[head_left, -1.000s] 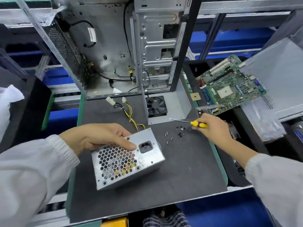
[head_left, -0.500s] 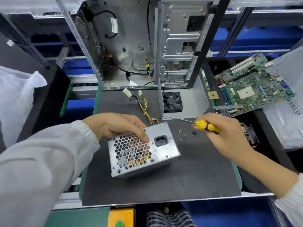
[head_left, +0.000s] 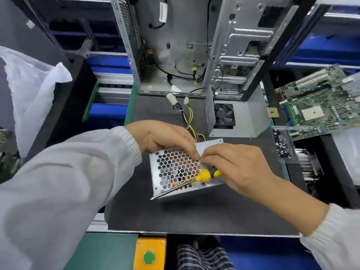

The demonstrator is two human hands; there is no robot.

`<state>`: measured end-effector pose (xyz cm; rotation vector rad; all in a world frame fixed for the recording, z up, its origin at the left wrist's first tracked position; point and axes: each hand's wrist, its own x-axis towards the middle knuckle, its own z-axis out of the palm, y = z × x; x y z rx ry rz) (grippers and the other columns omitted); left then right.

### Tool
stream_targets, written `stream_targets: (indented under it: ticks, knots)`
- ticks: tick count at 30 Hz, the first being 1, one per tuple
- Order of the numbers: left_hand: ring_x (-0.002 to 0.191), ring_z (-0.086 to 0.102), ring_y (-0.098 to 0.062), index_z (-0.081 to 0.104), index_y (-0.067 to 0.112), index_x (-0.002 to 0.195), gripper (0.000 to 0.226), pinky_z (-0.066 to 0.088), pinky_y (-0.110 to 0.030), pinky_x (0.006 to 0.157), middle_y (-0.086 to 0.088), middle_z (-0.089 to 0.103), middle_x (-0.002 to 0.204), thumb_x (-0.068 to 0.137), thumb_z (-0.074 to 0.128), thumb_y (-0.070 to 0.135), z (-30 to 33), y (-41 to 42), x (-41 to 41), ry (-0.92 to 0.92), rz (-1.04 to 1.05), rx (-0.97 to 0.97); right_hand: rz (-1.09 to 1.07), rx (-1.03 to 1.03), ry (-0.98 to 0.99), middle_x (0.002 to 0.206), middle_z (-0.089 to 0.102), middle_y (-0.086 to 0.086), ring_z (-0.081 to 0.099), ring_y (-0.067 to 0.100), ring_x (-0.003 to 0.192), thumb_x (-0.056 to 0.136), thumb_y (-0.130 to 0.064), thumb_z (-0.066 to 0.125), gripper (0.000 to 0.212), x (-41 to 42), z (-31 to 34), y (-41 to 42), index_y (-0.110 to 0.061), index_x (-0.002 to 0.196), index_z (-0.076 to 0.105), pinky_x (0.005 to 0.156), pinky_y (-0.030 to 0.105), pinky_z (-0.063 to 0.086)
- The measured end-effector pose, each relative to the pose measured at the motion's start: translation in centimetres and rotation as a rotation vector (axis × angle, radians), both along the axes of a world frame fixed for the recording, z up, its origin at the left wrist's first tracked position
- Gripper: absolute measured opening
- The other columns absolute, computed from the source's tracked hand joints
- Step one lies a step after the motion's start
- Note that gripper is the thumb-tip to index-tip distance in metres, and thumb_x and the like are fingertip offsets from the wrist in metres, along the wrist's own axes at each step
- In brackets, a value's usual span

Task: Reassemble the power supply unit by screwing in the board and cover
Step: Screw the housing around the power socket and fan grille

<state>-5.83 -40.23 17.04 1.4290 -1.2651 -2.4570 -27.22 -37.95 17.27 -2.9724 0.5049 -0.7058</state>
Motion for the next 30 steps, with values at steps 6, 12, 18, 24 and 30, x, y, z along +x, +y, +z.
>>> stream_targets:
  ticks: [6,12,18,24,30]
  knots:
    - [0.068,0.07,-0.017,0.067,0.001,0.095,0.016,0.059,-0.028,0.067,-0.01,0.073,0.082,0.082,0.069,0.009,-0.3,-0.3,0.2,0.035,-0.024,0.022,0.008,0.006,-0.001,0.09,0.071,0.005,0.067,0.022,0.072,0.089,0.002,0.043,0.031,-0.1,0.1,-0.1,-0.005,0.088,0.073,0.05,0.026,0.046]
    - [0.068,0.071,-0.017,0.067,0.001,0.095,0.017,0.059,-0.027,0.066,-0.01,0.073,0.082,0.081,0.065,0.01,-0.5,-0.4,0.2,0.045,-0.024,0.036,0.004,0.027,0.009,0.085,0.069,0.004,0.063,0.022,0.064,0.083,0.004,0.043,0.032,-0.1,0.4,0.1,-0.006,0.086,0.073,0.044,0.026,0.042]
    - [0.072,0.07,-0.019,0.068,0.0,0.098,0.015,0.057,-0.032,0.073,-0.012,0.073,0.087,0.085,0.065,0.007,-0.5,-0.2,0.3,0.045,-0.014,0.031,0.03,0.042,0.037,0.088,0.068,0.004,0.063,0.021,0.068,0.072,0.006,0.061,0.024,-0.6,0.0,0.0,-0.007,0.089,0.072,0.044,0.028,0.043]
    - [0.072,0.071,-0.019,0.066,-0.002,0.103,0.023,0.058,-0.03,0.071,-0.012,0.073,0.088,0.083,0.066,0.009,-0.1,-0.2,0.0,0.013,-0.019,0.031,0.007,0.081,0.062,0.101,0.068,0.007,0.065,0.024,0.077,0.071,-0.002,0.074,0.032,-1.9,-0.7,0.4,-0.008,0.103,0.072,0.042,0.033,0.047]
    - [0.073,0.069,-0.022,0.065,-0.005,0.108,0.041,0.057,-0.033,0.073,-0.013,0.072,0.089,0.075,0.071,0.02,0.6,-0.3,-0.8,-0.081,-0.05,-0.025,-0.028,0.126,0.059,0.085,0.058,0.004,0.05,0.016,0.056,0.088,-0.034,0.062,0.026,-2.7,-0.6,0.5,-0.024,0.109,0.072,0.039,0.023,0.036]
